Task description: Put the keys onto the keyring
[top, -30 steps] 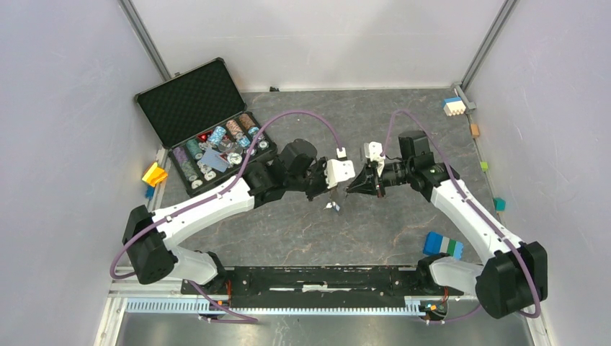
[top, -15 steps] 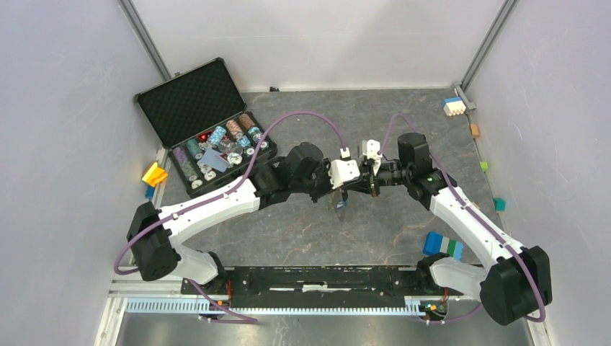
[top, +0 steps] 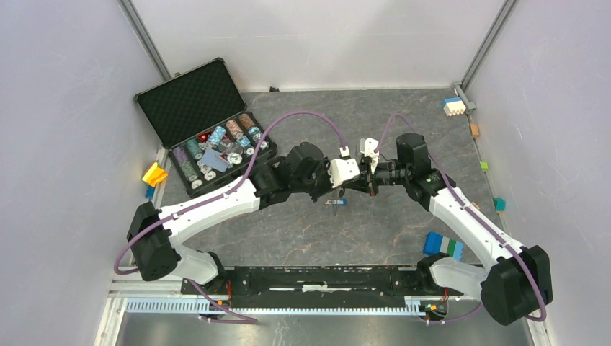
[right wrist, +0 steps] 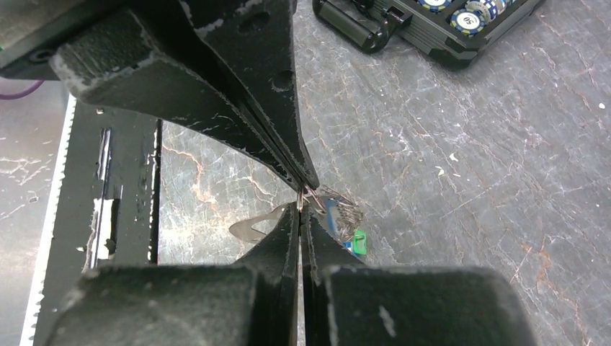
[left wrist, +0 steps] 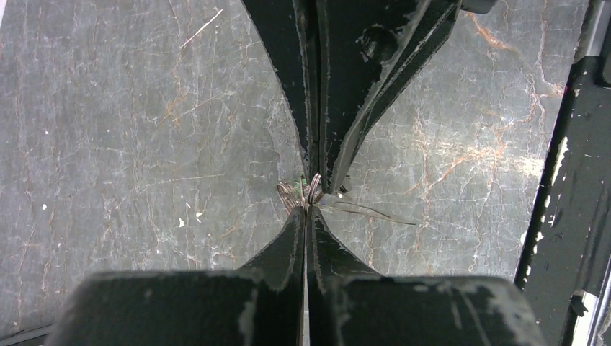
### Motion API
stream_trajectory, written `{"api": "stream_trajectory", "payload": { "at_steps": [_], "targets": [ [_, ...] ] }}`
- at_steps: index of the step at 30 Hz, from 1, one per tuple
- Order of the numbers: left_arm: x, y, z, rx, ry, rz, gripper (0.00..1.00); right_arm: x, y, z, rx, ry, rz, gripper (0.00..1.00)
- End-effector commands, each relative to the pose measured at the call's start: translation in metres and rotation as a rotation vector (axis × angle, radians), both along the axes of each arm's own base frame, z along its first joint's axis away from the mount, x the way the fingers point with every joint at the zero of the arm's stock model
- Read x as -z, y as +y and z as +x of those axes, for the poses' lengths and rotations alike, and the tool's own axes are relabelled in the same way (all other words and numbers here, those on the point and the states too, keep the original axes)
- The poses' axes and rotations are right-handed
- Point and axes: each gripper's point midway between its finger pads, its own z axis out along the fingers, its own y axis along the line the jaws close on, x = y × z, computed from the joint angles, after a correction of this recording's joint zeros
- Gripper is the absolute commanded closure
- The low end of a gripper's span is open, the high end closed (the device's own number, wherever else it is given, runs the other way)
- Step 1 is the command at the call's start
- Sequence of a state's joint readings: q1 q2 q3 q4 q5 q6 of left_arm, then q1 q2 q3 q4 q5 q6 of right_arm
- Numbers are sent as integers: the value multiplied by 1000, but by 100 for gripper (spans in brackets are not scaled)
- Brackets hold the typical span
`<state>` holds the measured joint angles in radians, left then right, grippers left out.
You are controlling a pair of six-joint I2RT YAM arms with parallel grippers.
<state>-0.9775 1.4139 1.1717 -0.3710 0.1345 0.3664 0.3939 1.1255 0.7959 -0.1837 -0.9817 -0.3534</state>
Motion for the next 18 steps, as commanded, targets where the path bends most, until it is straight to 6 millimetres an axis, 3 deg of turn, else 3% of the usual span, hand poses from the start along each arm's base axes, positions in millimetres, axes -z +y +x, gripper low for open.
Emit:
{"api": "stream_trajectory", "payload": {
  "at_steps": [1,18],
  "targets": [
    [-16,-13,-2,7,-5,-75,98,-9,2,7,29,-39,13,100],
    [-13,-14,-5,27,-12,-65,98,-5,0,15,91,-32,-3,100]
  ]
}}
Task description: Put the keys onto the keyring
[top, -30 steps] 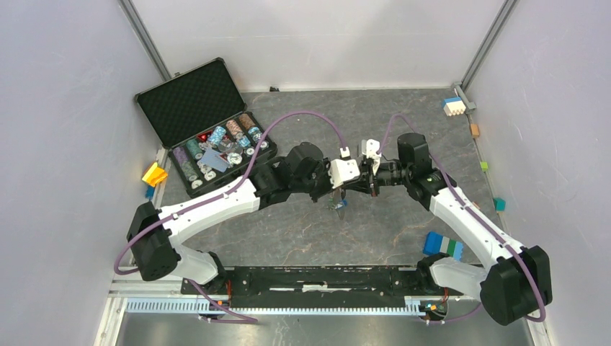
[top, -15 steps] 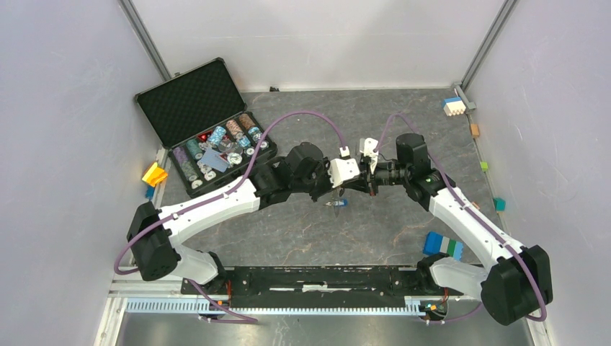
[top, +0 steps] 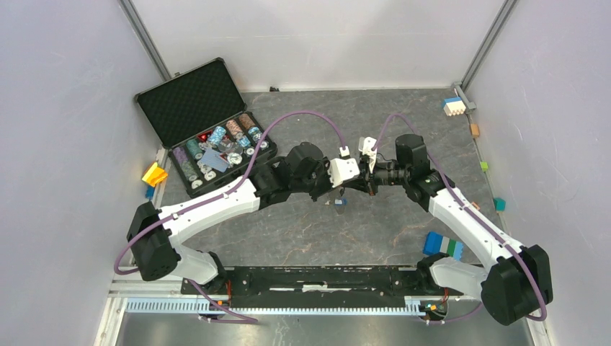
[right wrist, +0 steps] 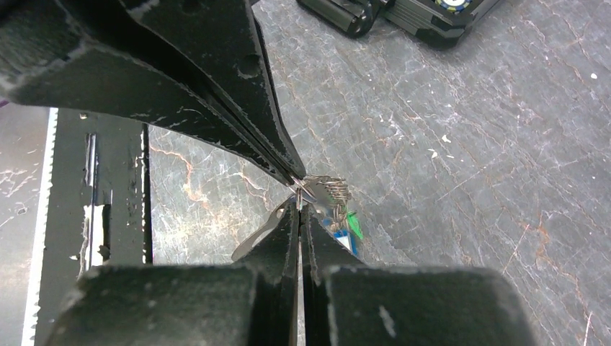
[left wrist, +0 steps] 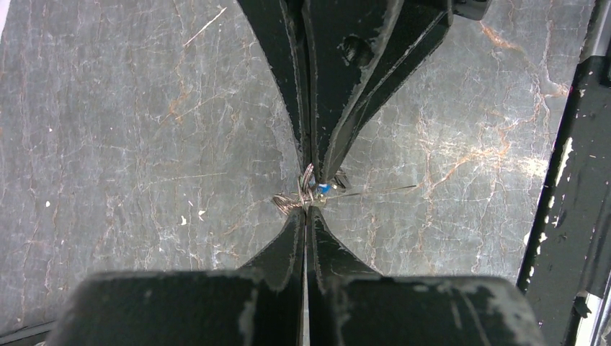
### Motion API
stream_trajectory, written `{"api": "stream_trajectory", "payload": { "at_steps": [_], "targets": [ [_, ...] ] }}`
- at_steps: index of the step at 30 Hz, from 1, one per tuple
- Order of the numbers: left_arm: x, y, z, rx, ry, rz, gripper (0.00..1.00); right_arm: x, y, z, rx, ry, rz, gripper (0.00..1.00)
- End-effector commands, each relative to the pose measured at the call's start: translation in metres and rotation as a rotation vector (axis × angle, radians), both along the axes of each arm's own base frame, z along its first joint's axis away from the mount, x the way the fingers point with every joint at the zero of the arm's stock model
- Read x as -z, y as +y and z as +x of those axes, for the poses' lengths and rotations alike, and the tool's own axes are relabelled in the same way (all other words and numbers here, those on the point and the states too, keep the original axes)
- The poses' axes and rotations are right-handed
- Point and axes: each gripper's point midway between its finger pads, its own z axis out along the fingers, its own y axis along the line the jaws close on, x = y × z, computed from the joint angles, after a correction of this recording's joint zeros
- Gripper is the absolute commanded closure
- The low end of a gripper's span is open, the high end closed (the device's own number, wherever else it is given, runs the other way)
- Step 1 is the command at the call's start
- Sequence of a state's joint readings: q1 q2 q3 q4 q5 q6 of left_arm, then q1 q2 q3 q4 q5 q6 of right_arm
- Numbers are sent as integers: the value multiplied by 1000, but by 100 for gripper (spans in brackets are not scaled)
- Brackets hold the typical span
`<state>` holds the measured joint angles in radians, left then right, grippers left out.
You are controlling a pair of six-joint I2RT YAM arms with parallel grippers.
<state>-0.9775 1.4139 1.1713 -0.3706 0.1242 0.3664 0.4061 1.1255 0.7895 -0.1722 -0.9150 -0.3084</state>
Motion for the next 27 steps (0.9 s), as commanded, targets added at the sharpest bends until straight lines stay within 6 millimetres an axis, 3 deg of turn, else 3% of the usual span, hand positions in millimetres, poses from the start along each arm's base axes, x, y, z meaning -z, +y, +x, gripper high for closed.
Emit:
{"api": "stream_trajectory", "payload": {
  "at_steps": [1,19,27],
  "targets": [
    [-14,-15,-8,39,-9,-69,98,-10,1,10,35,-54,14,100],
    [-20,-8,-42,262,-77,-132,98,6,-6,9,2,-74,-61,100],
    [-22,-8,-48,331,-106,-141,98,20,-3,-5,-84,-13,-73,91]
  ]
}}
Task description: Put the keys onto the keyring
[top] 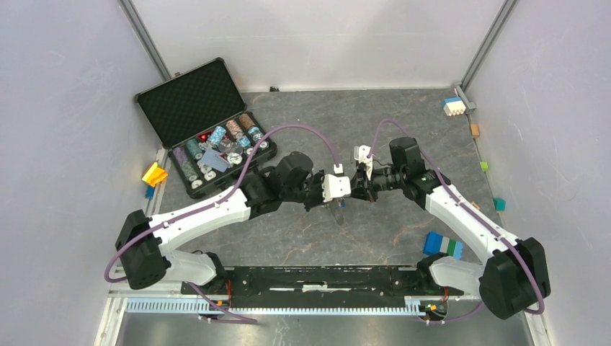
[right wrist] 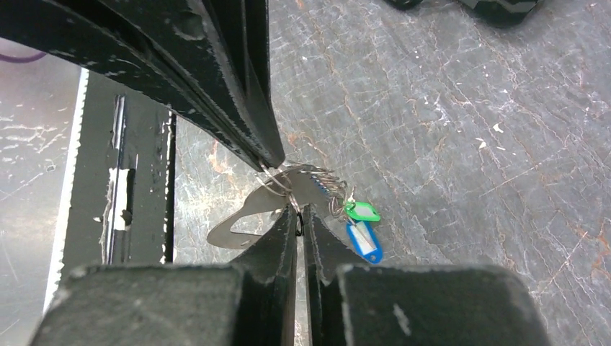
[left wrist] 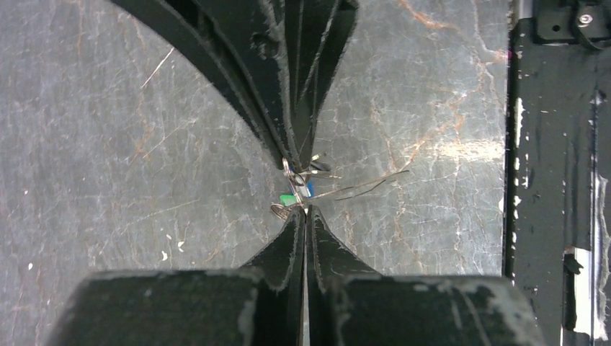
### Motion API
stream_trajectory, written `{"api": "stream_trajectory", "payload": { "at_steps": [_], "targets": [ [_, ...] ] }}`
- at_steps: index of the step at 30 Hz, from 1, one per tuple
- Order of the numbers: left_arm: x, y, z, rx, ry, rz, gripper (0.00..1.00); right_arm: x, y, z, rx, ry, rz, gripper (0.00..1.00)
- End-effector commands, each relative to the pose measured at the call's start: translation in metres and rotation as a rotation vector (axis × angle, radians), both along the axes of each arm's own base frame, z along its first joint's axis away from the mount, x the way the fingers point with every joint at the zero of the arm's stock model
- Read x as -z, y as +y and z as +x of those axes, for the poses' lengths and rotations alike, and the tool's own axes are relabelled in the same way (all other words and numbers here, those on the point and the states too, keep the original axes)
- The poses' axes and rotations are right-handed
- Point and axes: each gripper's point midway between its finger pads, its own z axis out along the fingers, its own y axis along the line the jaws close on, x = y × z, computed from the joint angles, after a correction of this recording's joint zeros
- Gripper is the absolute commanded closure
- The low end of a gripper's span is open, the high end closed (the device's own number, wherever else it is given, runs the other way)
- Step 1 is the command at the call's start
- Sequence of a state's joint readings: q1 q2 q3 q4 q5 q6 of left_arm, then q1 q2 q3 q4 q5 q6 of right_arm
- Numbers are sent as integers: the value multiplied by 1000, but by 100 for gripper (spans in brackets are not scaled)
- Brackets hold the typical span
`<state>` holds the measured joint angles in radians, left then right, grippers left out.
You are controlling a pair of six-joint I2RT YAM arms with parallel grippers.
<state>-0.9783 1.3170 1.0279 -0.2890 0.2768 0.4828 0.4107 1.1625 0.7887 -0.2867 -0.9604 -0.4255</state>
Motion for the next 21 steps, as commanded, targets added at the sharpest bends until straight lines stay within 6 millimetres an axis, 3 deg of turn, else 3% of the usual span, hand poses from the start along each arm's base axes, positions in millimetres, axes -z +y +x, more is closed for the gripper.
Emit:
{"api": "stream_trajectory", "payload": {
  "at_steps": [1,12,21],
  "targets": [
    [-30,-12,-19,152,-59,-102,98,-3,-1,8,-17,-52,-15,88],
    [-31,-5,-26,222,-40,-149,98,-16,-5,-13,-144,-181,-8,52],
    [-37,0,-33,296,-7,-198,98,-36,-7,-24,-203,-276,18,48]
  ]
}}
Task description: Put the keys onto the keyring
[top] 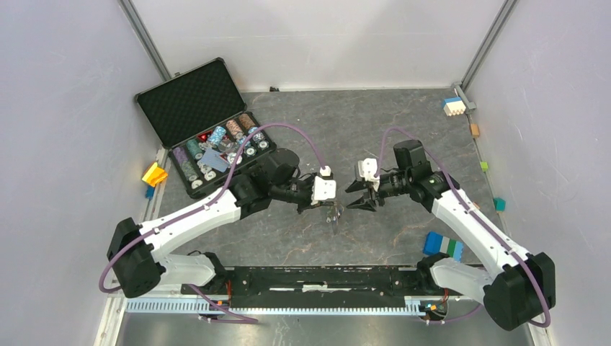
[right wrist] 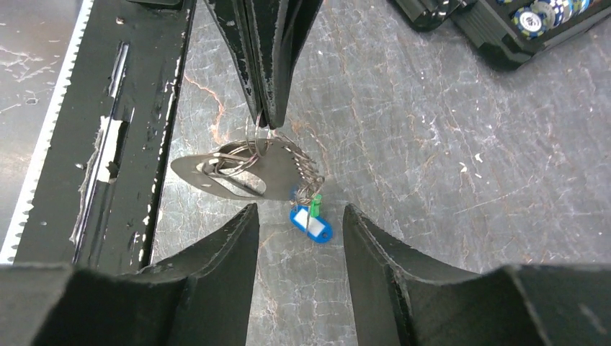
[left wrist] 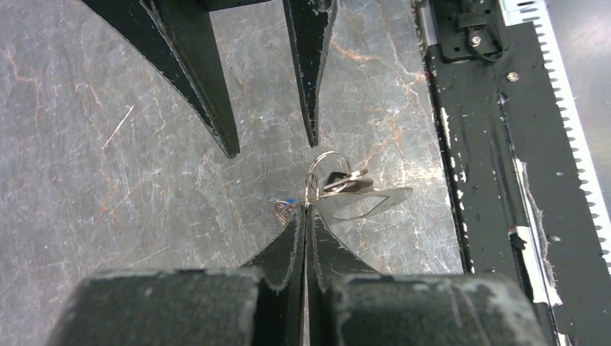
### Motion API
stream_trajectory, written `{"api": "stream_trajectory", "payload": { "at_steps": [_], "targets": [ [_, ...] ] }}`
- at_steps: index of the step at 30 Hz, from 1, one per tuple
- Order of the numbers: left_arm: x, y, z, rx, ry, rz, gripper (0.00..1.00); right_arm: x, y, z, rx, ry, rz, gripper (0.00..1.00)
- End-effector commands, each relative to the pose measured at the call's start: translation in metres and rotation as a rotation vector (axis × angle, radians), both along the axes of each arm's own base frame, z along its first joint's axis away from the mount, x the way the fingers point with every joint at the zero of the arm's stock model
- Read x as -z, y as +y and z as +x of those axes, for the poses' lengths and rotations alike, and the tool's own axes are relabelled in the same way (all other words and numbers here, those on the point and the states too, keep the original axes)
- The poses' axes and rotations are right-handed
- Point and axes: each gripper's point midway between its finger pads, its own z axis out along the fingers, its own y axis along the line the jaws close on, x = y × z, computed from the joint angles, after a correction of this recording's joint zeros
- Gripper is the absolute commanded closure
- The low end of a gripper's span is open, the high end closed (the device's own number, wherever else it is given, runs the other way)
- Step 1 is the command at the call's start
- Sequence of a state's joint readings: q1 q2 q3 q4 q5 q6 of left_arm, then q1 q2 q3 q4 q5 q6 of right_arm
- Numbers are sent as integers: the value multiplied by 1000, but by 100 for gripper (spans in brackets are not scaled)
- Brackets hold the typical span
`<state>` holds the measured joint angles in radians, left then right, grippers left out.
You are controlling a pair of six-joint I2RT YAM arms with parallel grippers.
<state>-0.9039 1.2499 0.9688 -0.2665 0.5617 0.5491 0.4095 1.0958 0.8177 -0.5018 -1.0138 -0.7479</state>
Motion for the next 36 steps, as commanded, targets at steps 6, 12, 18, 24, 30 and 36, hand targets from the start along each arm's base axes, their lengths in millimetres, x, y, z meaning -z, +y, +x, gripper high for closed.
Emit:
{"api": "stream_trajectory", "payload": {
  "at_steps": [6,12,18,24,30,36],
  "targets": [
    [-27,-6,-4,82,-38,-104,98,-48,8,-9,-91,-90,103,48],
    [-27,-8,6,26,-29,-98,98,-54,10,-12,-86,-64,134,49],
    [-27,-9,14,-24,-22,-95,98,-52,13,-8,-60,-16,143,51],
    [-31,-9,19,-57,-20,-103,98,-32,16,-6,-41,87,138,53],
    [-31,-9,20,-72,-19,-107,98,-18,18,-3,-32,151,116,60],
    [-31,-7,19,-65,-28,-111,98,-9,18,-4,-46,174,93,77]
  ]
}}
